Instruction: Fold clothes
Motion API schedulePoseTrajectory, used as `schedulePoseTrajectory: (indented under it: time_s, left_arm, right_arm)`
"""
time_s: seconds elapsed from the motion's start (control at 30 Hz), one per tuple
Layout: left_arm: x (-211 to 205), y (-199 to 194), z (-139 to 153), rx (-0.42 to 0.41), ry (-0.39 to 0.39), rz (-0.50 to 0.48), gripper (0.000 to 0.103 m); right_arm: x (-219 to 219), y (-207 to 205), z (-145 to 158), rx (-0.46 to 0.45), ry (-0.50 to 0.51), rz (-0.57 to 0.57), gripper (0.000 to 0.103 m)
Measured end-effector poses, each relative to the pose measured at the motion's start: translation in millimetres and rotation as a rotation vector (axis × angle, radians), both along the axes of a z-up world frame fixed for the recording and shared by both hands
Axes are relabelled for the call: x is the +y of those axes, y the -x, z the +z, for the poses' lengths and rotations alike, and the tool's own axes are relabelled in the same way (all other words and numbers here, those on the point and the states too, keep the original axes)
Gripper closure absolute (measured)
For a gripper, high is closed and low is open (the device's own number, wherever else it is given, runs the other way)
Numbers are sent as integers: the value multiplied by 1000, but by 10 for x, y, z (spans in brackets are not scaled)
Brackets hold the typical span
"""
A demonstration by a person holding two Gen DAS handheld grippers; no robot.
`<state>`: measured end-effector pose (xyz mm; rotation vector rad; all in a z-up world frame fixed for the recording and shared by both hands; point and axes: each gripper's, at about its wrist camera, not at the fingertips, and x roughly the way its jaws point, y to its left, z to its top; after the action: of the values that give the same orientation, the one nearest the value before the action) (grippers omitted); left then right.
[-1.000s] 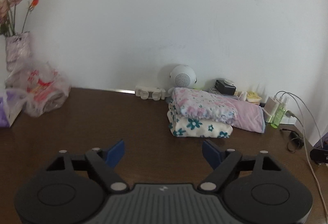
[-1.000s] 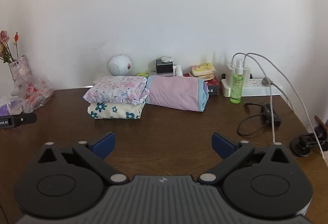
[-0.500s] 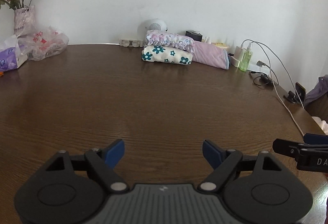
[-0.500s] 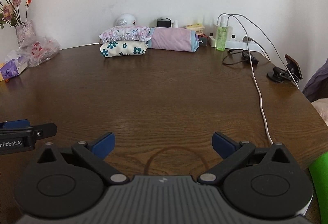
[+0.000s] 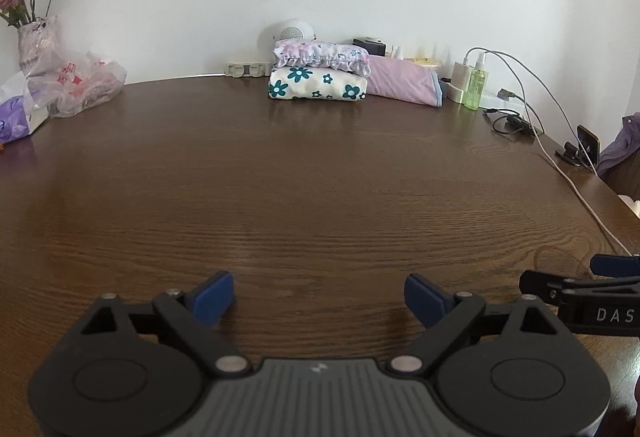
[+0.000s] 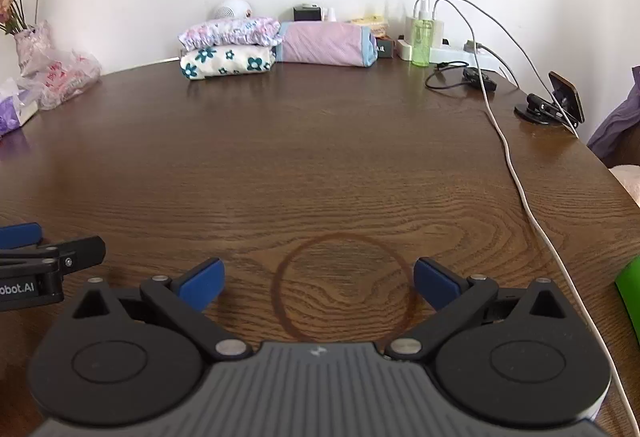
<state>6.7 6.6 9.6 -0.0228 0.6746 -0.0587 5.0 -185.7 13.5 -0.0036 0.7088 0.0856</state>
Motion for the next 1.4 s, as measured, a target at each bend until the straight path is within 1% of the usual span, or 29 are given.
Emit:
schedulePoseTrajectory:
  time_s: [0.07,0.13,0.37,0.63,0.93,1.4]
  left_arm:
    - [-42,-10,-14,14,-29,2,0]
    - [-89,-19,-21,22,-60,2,0]
    - [-92,-24,-25,23,-60,15,0]
    - [-136,-14,-23,24,-59,18,0]
    - [-144,-18,-26,24,-58,40,0]
    - [-139,-21,-22,24,-58,42,0]
  right_arm:
    - [18,3,-15,-6,10,3,0]
    - [26,-1,-27,-15,11,0,1]
    - [27,-25,-26,-14,10,0,1]
    - [84,-42,-29,-14,10,36,1]
    - [94,-33,-23,-13,6,35,1]
    - [95,-25,-27,-13,4,34,1]
